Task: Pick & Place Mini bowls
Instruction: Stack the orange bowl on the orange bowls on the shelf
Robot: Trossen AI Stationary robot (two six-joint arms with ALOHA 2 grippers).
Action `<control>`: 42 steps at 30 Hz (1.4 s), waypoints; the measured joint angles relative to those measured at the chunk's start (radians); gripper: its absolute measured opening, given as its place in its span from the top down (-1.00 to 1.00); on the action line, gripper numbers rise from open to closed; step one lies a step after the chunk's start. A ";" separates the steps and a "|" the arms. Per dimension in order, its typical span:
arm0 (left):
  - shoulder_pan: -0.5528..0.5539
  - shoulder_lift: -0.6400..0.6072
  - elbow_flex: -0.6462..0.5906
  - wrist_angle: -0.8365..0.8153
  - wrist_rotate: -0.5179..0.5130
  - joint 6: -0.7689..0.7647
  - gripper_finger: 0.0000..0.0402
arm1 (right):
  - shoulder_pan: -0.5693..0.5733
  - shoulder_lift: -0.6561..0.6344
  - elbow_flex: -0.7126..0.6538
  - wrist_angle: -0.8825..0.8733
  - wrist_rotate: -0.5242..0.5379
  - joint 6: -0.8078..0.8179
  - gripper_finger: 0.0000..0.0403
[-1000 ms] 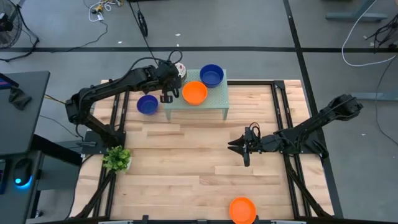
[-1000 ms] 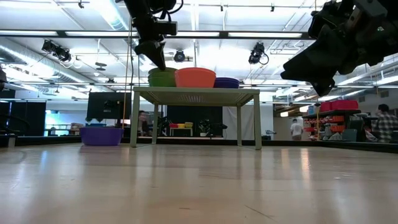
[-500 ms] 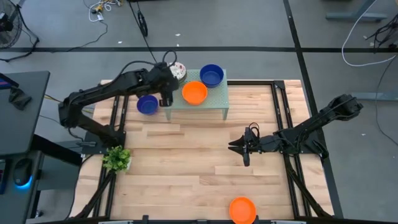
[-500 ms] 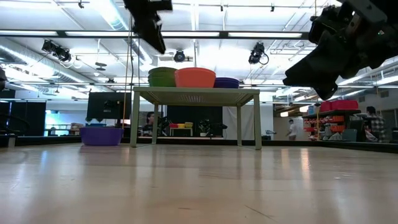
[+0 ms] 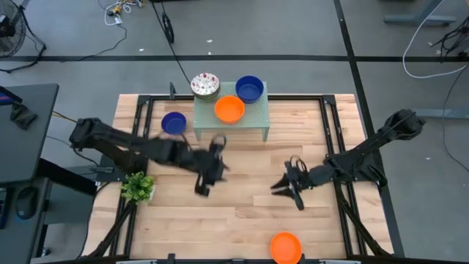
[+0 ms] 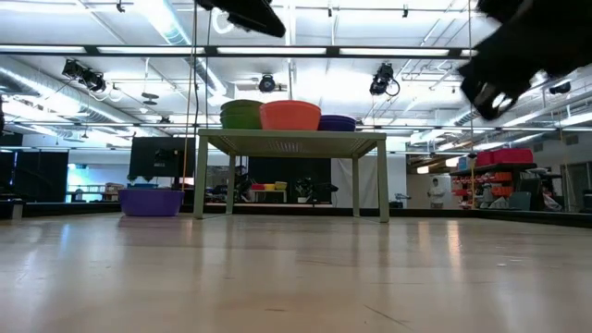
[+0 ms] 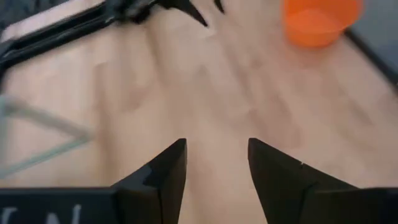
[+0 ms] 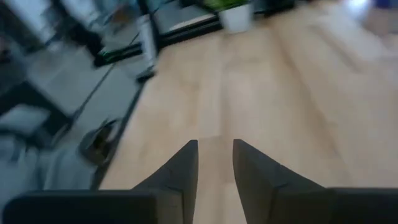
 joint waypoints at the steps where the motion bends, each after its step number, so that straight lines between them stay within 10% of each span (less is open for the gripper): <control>1: -0.028 0.009 -0.042 0.077 -0.004 -0.019 0.13 | 0.038 0.000 0.033 -0.049 0.011 -0.021 0.49; 9: -0.179 0.103 -0.294 0.589 -0.116 -0.209 0.16 | 0.266 0.206 0.358 -0.467 0.109 -0.002 0.45; 22: -0.296 0.265 -0.307 0.693 -0.219 -0.353 0.16 | 0.284 0.606 0.710 -0.854 -0.088 0.098 0.18; 42: -0.291 0.274 -0.305 0.741 -0.235 -0.334 0.16 | 0.210 0.626 0.715 -0.883 -0.158 0.127 0.95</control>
